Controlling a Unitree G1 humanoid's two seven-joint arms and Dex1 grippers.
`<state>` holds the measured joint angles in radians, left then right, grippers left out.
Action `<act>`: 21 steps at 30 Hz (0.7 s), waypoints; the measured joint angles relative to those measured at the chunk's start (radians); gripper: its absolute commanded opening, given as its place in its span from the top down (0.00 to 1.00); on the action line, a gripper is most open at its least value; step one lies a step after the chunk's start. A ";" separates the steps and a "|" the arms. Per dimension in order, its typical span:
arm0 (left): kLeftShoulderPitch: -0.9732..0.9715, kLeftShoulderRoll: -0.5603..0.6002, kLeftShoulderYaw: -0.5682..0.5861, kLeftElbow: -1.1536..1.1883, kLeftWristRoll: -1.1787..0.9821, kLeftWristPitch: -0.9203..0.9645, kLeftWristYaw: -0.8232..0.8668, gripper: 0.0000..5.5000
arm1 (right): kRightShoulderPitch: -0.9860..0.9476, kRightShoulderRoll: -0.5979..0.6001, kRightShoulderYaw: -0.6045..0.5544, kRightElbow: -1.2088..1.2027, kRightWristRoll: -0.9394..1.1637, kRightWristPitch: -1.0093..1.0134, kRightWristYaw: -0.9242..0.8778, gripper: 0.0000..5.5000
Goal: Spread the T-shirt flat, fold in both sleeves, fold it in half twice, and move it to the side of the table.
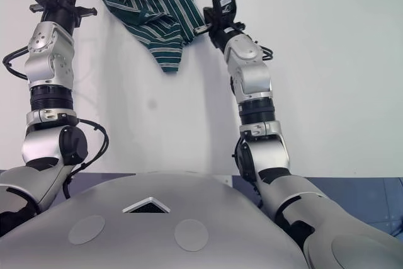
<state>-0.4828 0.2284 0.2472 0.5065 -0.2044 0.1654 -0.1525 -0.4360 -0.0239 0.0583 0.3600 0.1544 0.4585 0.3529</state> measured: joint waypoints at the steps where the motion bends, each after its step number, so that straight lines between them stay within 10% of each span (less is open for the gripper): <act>1: 0.000 -0.009 -0.006 -0.002 0.000 0.003 -0.001 1.00 | -0.029 0.016 -0.006 0.027 0.032 0.036 0.033 1.00; 10: 0.035 -0.029 0.011 -0.048 -0.018 0.006 0.017 1.00 | -0.149 -0.037 0.057 0.208 0.109 0.291 0.262 1.00; 16: 0.132 -0.028 0.022 -0.162 -0.020 0.027 0.032 1.00 | 0.117 -0.505 0.217 -0.244 0.165 0.362 0.626 1.00; 21: 0.218 0.000 0.030 -0.207 -0.022 0.076 0.008 1.00 | 0.292 -0.740 0.031 -0.385 0.226 0.337 0.684 0.85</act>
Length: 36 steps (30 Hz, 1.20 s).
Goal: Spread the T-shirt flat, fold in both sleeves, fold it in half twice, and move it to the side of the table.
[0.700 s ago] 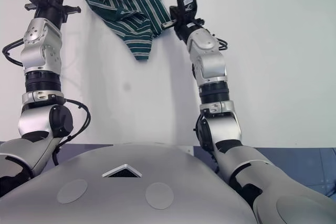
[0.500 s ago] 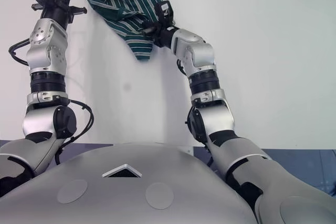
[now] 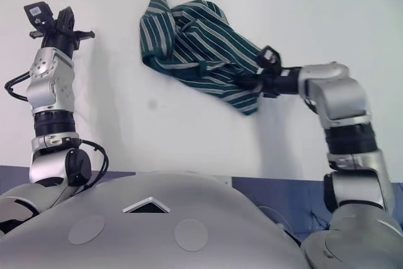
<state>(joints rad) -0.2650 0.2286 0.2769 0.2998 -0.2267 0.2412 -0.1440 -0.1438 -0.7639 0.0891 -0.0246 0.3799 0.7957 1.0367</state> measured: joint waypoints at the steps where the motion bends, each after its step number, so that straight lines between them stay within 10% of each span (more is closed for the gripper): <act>1: -0.001 0.003 -0.010 -0.006 0.000 0.009 -0.012 1.00 | -0.004 0.005 -0.033 -0.035 0.036 0.013 0.000 0.81; 12: -0.083 0.027 -0.095 -0.007 0.032 0.013 -0.071 1.00 | -0.007 0.027 0.160 -0.119 -0.249 -0.497 -0.047 0.71; 18: -0.101 -0.014 -0.169 0.011 0.063 -0.009 -0.082 1.00 | -0.050 0.079 0.264 0.042 -0.459 -0.722 -0.136 0.91; 29: -0.241 0.278 -0.592 -0.004 0.280 -0.419 -0.790 0.80 | -0.061 0.006 0.017 -0.211 -0.019 -0.299 0.058 1.00; 36: -0.324 0.341 -0.680 0.082 0.399 -0.620 -0.879 0.76 | -0.219 0.031 -0.007 -0.143 0.035 -0.105 -0.043 1.00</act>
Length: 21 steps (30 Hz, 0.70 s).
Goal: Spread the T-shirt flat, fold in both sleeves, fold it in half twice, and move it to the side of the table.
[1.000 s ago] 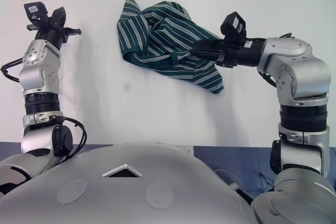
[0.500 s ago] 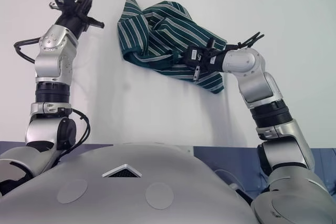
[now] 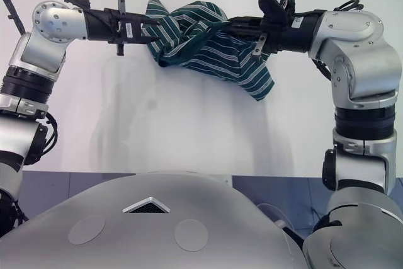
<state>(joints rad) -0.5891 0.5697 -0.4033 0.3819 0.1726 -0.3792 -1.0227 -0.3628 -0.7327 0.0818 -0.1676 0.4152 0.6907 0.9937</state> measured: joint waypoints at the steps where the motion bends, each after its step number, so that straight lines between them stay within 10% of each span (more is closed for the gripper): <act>1: 0.016 0.005 -0.007 0.001 0.009 -0.031 0.002 0.76 | -0.002 0.007 0.022 0.044 -0.032 0.004 -0.019 1.00; 12: 0.104 -0.026 -0.069 0.090 0.109 -0.114 0.092 0.76 | -0.023 0.031 0.094 0.228 -0.122 0.013 -0.038 1.00; 21: 0.092 -0.064 -0.074 0.170 0.101 -0.111 0.134 1.00 | -0.016 0.038 0.090 0.196 -0.117 0.018 -0.035 1.00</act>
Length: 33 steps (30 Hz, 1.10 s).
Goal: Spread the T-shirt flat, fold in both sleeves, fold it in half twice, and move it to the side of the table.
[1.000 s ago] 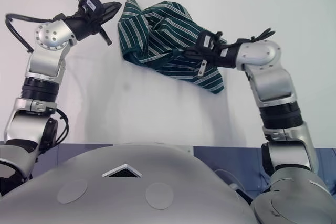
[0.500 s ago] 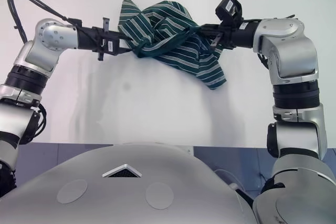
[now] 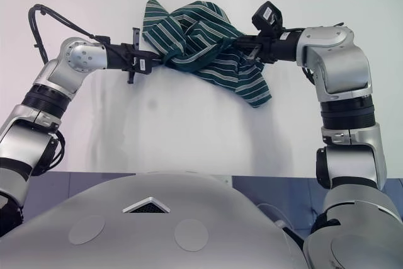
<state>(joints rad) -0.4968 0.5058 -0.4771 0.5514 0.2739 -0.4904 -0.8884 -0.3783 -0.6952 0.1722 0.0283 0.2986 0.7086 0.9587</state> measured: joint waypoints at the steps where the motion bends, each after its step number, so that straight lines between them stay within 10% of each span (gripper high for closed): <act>1: -0.002 -0.012 0.014 0.027 -0.026 0.010 -0.001 1.00 | 0.000 0.001 -0.013 0.001 0.012 0.002 0.000 1.00; 10: -0.309 -0.110 0.385 0.174 -0.500 0.474 -0.102 1.00 | -0.255 0.009 -0.216 0.151 0.167 0.062 0.009 1.00; 19: -0.890 -0.155 0.480 0.767 -0.372 0.475 0.353 1.00 | -0.956 0.213 -0.159 1.107 -0.179 -0.605 -0.330 1.00; 25: -1.081 -0.144 0.555 0.803 -0.318 0.461 0.484 1.00 | -1.187 0.231 -0.082 1.291 -0.412 -0.812 -0.578 1.00; 33: -0.977 0.009 0.498 0.691 -0.295 0.666 -0.127 1.00 | -0.933 0.017 0.010 0.978 -0.416 -0.962 0.095 1.00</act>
<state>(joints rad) -1.4739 0.5151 0.0207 1.2427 -0.0212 0.1752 -1.0150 -1.3116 -0.6783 0.1821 1.0068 -0.1172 -0.2534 1.0540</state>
